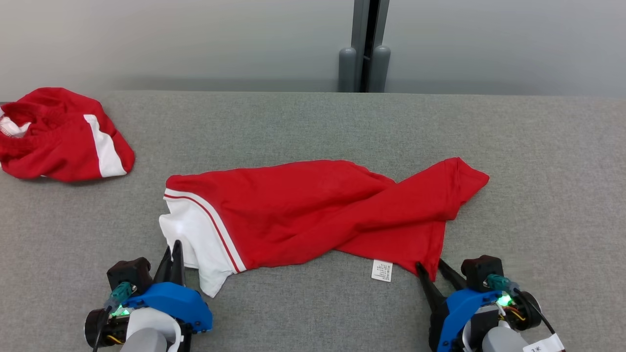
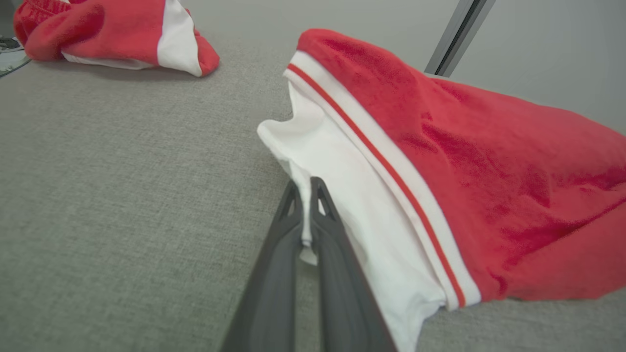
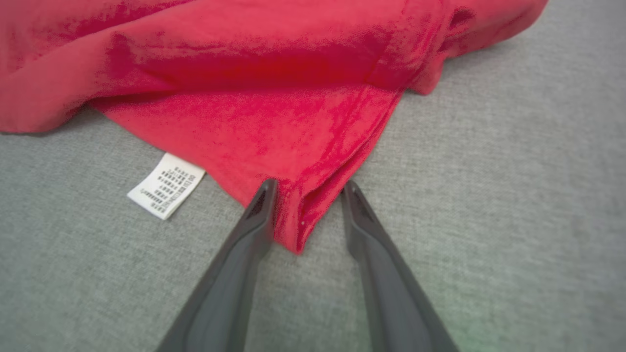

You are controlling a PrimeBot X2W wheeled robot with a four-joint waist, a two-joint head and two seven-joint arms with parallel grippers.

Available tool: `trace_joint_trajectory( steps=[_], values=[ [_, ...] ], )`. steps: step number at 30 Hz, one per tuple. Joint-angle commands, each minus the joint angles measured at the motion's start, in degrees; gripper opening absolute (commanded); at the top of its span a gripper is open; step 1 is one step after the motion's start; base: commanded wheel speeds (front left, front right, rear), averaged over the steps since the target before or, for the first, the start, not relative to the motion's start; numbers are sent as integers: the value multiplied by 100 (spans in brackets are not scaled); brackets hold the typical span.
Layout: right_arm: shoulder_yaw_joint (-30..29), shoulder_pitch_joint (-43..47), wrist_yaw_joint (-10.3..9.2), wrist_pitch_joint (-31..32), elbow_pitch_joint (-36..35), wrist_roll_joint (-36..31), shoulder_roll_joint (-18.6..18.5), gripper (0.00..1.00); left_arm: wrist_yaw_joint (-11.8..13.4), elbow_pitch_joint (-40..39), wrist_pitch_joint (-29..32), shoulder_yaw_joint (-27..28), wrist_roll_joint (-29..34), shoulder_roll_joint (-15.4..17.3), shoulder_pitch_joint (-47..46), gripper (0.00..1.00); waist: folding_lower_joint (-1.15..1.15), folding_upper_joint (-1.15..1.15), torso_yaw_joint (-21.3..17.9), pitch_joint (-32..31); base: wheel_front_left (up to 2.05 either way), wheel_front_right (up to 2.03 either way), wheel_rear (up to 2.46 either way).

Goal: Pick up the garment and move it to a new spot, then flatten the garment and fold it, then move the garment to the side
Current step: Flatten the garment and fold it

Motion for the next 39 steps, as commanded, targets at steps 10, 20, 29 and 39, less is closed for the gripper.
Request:
trace_joint_trajectory(
  steps=[10,20,29,39],
  values=[
    [-101,50,3,-408,-586,374,6,0,-157,-721,-20,-12,-109,124,121,0,0,0,-123,-296,0,0,0],
    [-1148,414,3,-163,-2925,-8,8,0,-277,-2982,734,203,-592,421,326,0,0,0,-363,-815,0,0,0],
    [-1793,480,3,747,-5795,-176,11,0,-7,-5763,1765,556,-898,868,58,0,0,0,-608,-924,0,0,0],
    [-2139,263,3,1745,-7378,-86,12,0,245,-7243,2761,729,-817,1396,-870,0,0,0,-815,-558,0,0,0]
  ],
)
